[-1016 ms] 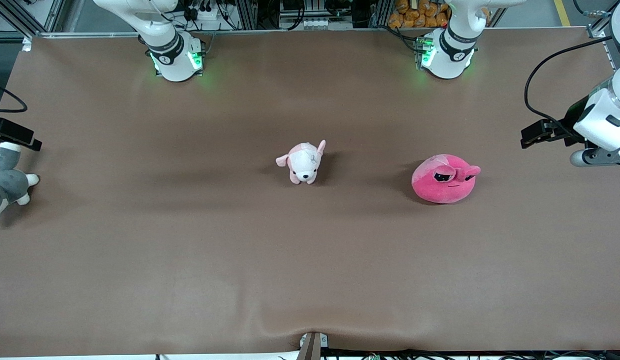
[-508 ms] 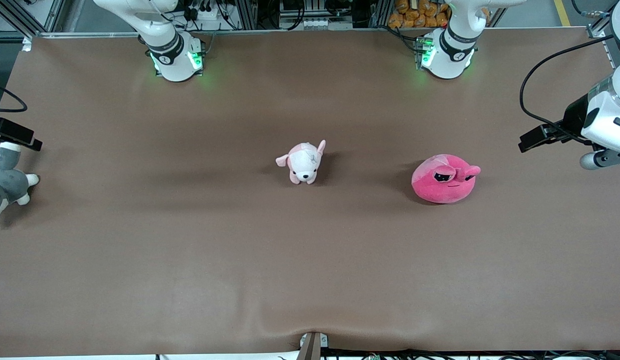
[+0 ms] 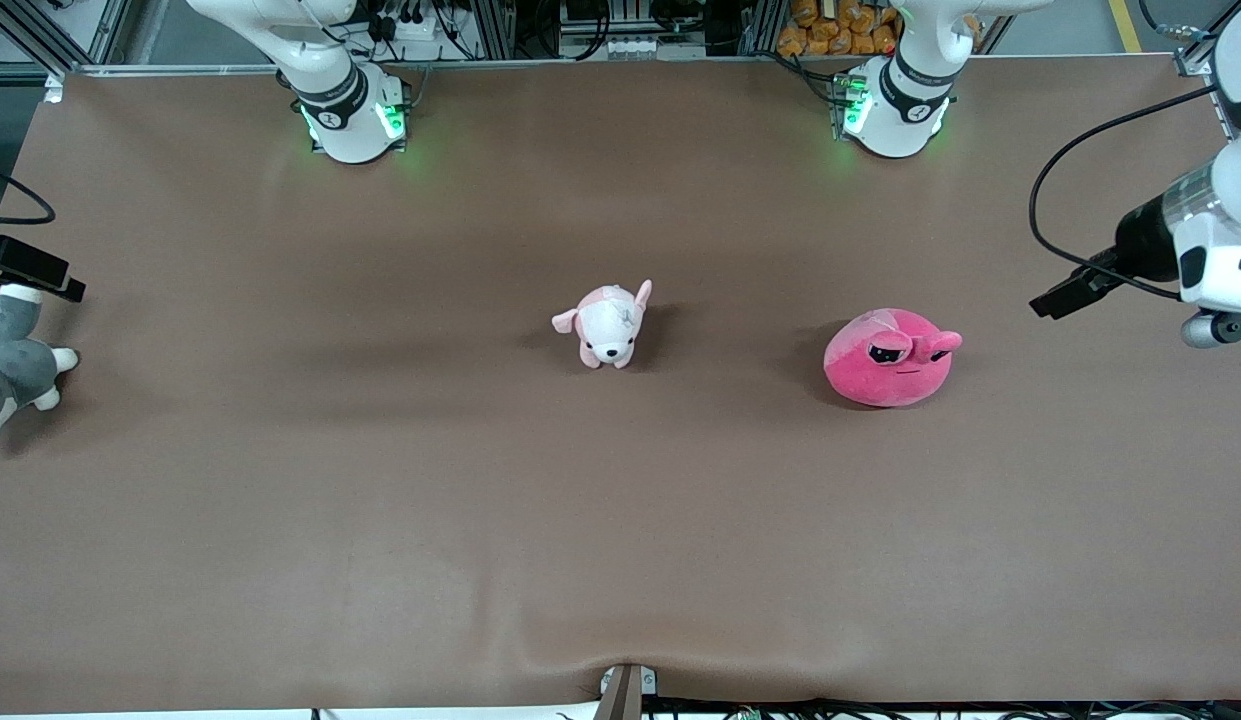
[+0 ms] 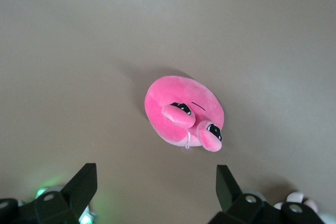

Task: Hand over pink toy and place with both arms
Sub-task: 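Move the left gripper toward the pink plush toy, then lower the left gripper and grasp the pink toy's neck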

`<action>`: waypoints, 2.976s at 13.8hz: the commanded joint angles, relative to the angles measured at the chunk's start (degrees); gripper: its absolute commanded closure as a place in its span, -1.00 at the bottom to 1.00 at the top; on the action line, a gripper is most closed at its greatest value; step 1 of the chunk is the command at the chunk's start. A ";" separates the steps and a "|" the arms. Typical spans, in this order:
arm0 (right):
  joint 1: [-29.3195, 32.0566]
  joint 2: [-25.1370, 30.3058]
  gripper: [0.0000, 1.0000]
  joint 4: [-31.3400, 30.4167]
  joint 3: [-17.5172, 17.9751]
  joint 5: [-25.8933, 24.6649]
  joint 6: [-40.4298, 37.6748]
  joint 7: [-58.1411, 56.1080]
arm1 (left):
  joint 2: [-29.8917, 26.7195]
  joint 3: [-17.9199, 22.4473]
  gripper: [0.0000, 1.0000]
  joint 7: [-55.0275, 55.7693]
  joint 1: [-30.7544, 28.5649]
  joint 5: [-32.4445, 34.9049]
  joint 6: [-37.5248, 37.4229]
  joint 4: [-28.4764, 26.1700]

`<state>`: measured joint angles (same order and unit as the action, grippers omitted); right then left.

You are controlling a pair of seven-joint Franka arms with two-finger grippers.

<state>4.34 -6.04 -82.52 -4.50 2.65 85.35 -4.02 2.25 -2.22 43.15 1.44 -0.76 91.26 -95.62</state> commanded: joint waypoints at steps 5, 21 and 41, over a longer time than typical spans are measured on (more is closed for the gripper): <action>0.84 0.24 -1.00 -0.18 0.37 0.87 0.43 -0.55 | -2.69 -0.94 -1.00 21.86 -1.00 -8.55 1.37 -6.41; 0.41 0.41 -1.00 -0.27 0.37 0.78 0.17 -0.28 | -8.85 -4.54 -1.00 39.46 -5.11 -10.30 21.05 -30.59; 0.85 0.24 -1.00 -0.27 0.28 0.87 0.43 -0.90 | 4.42 -4.55 -0.39 39.64 -7.68 -19.80 30.82 -28.40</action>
<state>4.52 -6.08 -82.51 -4.53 2.74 85.46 -4.04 5.26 -6.33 82.21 -5.92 -19.52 121.99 -125.27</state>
